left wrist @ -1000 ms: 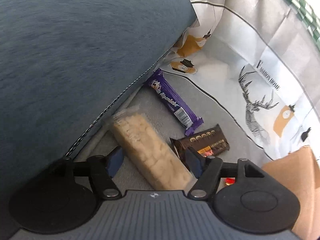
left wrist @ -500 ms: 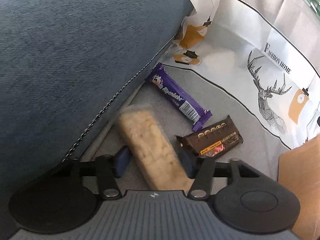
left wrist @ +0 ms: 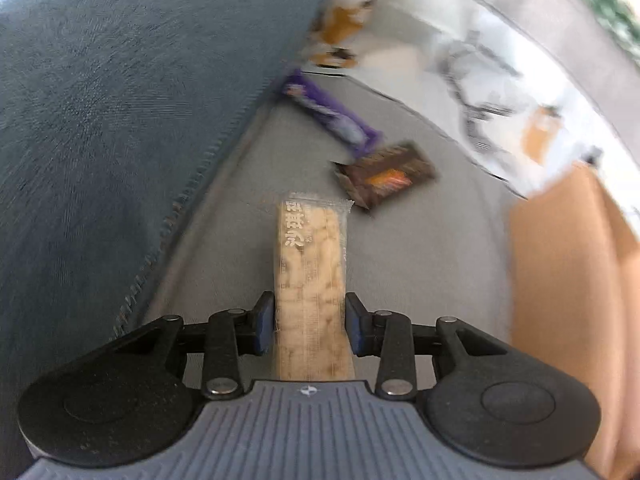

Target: Organize snacks

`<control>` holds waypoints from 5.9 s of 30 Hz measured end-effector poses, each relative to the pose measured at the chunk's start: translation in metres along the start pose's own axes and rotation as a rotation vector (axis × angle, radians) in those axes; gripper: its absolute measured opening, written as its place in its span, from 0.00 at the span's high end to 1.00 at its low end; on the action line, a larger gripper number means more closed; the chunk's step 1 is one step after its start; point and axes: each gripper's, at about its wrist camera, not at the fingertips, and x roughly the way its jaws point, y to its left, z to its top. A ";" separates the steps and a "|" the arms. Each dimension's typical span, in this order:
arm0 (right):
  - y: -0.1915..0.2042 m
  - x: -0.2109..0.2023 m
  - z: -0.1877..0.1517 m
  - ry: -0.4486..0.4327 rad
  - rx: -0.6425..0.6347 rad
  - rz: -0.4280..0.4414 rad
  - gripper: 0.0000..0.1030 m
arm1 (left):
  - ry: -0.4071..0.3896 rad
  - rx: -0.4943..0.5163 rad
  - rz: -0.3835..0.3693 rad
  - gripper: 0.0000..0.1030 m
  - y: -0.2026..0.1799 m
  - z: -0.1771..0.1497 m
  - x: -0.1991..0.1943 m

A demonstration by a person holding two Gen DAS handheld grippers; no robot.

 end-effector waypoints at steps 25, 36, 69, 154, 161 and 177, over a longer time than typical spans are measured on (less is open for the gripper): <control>0.000 -0.029 -0.035 0.120 -0.006 0.050 0.82 | 0.033 0.275 -0.033 0.61 0.006 -0.102 -0.023; 0.002 -0.009 -0.044 0.205 0.002 0.037 0.81 | 0.078 0.369 0.032 0.60 -0.008 -0.106 -0.012; 0.006 -0.071 -0.034 -0.027 -0.068 -0.018 0.82 | -0.040 0.376 -0.019 0.62 -0.008 -0.108 -0.041; -0.179 -0.142 -0.017 -0.253 0.387 -0.181 0.82 | -0.413 0.534 -0.242 0.62 -0.213 -0.120 -0.135; -0.182 -0.144 -0.019 -0.253 0.401 -0.177 0.82 | -0.405 0.547 -0.277 0.62 -0.243 -0.125 -0.128; -0.181 -0.145 -0.023 -0.314 0.457 -0.298 0.82 | -0.427 0.552 -0.331 0.62 -0.278 -0.108 -0.130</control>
